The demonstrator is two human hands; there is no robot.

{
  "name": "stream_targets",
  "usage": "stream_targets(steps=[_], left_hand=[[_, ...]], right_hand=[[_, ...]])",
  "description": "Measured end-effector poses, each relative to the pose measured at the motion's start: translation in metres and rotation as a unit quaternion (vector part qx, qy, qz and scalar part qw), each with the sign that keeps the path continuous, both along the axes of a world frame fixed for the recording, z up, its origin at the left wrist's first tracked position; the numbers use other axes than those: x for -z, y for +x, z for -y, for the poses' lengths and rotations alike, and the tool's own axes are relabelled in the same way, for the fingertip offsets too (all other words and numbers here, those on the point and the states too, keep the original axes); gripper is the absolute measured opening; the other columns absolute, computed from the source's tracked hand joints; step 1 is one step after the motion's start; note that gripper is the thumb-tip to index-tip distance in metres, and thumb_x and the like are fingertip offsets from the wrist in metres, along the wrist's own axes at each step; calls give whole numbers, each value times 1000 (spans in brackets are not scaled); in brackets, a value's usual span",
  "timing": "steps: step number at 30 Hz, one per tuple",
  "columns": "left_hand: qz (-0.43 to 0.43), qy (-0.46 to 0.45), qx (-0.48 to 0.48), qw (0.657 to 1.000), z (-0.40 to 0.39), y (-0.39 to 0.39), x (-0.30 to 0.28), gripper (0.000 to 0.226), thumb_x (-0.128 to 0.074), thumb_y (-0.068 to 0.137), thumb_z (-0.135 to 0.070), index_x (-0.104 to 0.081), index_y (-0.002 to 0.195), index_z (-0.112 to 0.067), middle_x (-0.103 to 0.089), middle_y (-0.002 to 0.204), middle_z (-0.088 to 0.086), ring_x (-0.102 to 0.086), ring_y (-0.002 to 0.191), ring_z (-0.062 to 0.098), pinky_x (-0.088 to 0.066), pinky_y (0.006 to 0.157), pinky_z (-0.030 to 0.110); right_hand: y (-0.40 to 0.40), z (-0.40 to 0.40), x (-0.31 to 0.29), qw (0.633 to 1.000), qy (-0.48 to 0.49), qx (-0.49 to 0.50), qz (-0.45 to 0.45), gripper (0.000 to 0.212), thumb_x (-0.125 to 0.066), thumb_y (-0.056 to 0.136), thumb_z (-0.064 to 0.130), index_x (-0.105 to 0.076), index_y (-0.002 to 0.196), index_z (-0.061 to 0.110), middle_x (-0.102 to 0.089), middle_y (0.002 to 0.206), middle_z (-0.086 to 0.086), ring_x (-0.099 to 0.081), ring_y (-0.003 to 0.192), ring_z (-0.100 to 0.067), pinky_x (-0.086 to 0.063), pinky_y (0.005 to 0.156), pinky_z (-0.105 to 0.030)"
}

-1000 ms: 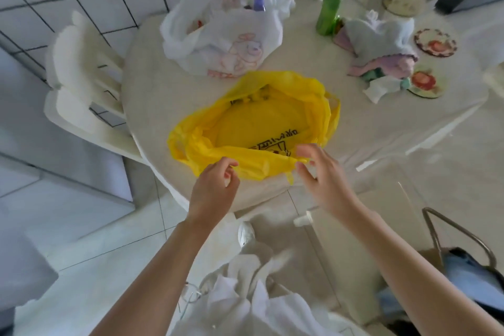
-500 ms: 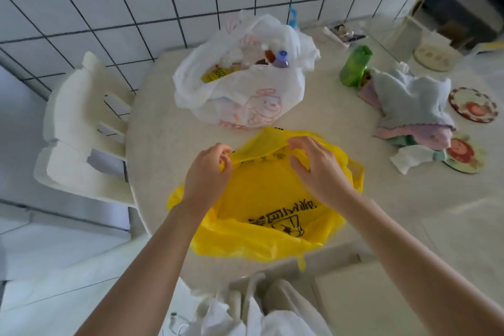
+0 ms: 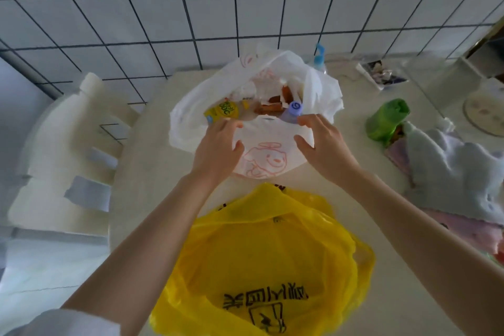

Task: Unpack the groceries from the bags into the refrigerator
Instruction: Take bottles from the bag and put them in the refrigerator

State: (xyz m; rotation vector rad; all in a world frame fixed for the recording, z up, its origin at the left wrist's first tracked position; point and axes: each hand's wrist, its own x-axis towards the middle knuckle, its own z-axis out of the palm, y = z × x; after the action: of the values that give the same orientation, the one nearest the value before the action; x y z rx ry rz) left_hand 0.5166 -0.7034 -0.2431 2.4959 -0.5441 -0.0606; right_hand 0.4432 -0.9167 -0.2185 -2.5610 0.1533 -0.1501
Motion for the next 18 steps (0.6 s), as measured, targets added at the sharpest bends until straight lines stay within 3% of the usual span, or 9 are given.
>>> stream_targets(steps=[6, 11, 14, 18], left_hand=[[-26, 66, 30, 997, 23, 36, 22, 57, -61, 91, -20, -39, 144, -16, -46, 143, 7, -39, 134, 26, -37, 107, 41], [34, 23, 69, 997, 20, 35, 39, 26, -62, 89, -14, -66, 112, -2, -66, 106, 18, -58, 107, 34, -48, 88, 40], [41, 30, 108, 993, 12, 24, 53, 32, -50, 90, -27, -71, 91, -2, -66, 83, 13, -59, 87, 30, -46, 73, 36], [12, 64, 110, 992, 1, 7, 85, 19, -59, 87, -18, -73, 91, -5, -69, 84, 10, -60, 84, 30, -53, 71, 40]], right_hand=[[37, 33, 33, 1000, -17, -2, -22, 38, -59, 92, 29, -45, 122, 10, -54, 127, -7, -50, 116, -25, -47, 91, -39], [39, 43, 57, 995, -75, -58, -35, 34, -63, 90, 28, -54, 116, 7, -64, 114, -9, -55, 109, -29, -49, 89, -41], [31, 48, 74, 992, -89, -89, -10, 12, -63, 89, 19, -61, 97, 10, -68, 98, -5, -59, 98, -28, -52, 79, -39], [16, 53, 97, 990, -88, -105, -20, 5, -67, 87, 16, -67, 91, 12, -70, 92, -1, -60, 92, -24, -54, 77, -38]])
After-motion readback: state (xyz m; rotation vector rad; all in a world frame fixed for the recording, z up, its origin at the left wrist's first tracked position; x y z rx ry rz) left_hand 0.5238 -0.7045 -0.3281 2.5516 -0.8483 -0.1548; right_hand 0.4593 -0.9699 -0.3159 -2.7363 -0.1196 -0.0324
